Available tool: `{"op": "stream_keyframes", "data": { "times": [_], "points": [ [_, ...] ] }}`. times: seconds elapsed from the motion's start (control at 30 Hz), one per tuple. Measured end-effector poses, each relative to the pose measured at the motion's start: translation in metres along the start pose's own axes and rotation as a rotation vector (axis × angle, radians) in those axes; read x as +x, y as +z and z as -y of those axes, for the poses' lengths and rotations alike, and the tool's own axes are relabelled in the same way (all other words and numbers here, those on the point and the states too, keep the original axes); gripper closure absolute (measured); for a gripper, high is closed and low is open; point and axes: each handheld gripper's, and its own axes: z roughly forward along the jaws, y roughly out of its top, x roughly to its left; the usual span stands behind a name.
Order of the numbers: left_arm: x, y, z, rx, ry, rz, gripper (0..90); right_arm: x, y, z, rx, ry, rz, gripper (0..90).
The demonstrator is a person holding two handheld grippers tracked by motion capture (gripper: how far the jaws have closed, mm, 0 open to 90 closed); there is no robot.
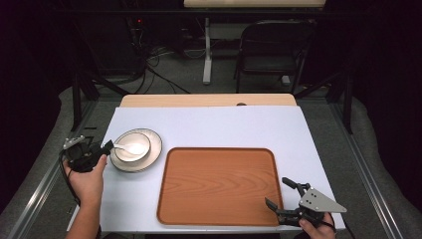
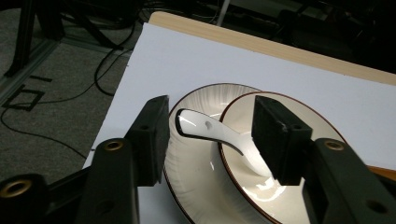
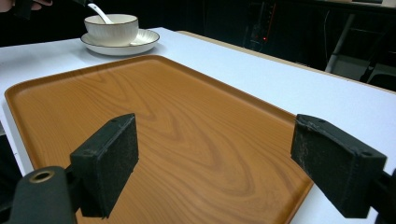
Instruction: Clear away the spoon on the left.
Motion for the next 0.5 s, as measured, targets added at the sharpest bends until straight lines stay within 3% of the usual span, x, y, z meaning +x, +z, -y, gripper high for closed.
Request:
{"op": "stream_keyframes", "data": {
  "times": [0.13,0.5],
  "points": [
    [0.003,0.006,0.003,0.013,-0.034,0.006,43.7,0.000,0.000,0.000,-0.001,-0.002,-0.001,14.4],
    [0.002,0.018,0.008,0.022,-0.050,0.016,43.7,0.000,0.000,0.000,-0.001,-0.001,0.000,14.4]
  ]
}}
